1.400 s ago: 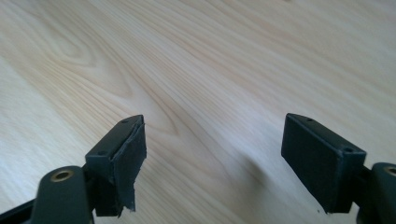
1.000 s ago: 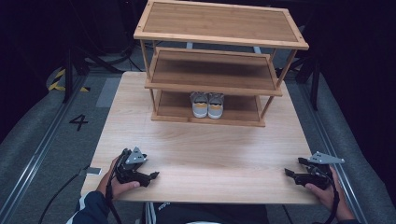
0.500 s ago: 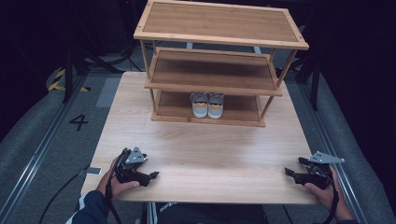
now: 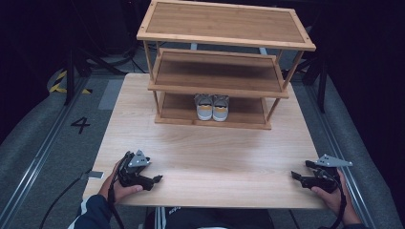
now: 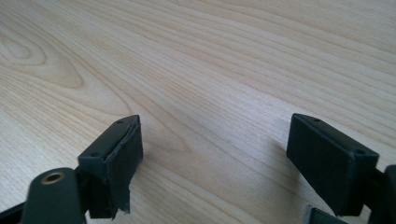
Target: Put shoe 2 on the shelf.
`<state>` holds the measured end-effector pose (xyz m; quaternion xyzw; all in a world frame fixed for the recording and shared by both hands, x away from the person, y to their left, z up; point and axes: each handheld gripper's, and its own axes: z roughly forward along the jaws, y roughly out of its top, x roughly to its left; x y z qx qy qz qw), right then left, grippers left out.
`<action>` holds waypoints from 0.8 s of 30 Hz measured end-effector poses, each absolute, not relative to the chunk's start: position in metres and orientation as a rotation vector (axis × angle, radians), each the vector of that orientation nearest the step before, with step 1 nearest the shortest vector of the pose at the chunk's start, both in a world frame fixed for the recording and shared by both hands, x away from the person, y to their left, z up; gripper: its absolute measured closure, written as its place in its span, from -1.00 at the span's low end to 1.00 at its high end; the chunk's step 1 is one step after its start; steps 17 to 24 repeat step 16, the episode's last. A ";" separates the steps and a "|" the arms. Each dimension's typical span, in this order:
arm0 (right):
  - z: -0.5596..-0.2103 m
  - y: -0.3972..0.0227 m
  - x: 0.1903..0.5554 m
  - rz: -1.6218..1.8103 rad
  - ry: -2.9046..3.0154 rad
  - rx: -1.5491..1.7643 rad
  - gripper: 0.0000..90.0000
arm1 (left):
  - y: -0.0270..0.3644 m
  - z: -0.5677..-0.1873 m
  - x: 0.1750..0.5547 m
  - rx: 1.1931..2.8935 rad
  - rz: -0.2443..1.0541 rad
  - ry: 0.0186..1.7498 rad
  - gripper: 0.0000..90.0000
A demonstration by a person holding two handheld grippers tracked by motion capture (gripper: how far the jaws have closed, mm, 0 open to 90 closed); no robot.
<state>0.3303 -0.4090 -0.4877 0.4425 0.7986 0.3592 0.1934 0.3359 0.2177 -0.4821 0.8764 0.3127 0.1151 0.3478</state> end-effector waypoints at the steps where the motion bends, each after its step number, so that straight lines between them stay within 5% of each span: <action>1: -0.488 -0.409 0.330 1.009 2.241 1.240 -0.58 | 0.218 -0.482 0.336 2.273 0.299 0.810 -0.66; 24: -0.488 -0.410 0.331 1.010 2.239 1.248 -0.56 | 0.218 -0.482 0.337 2.270 0.295 0.811 -0.66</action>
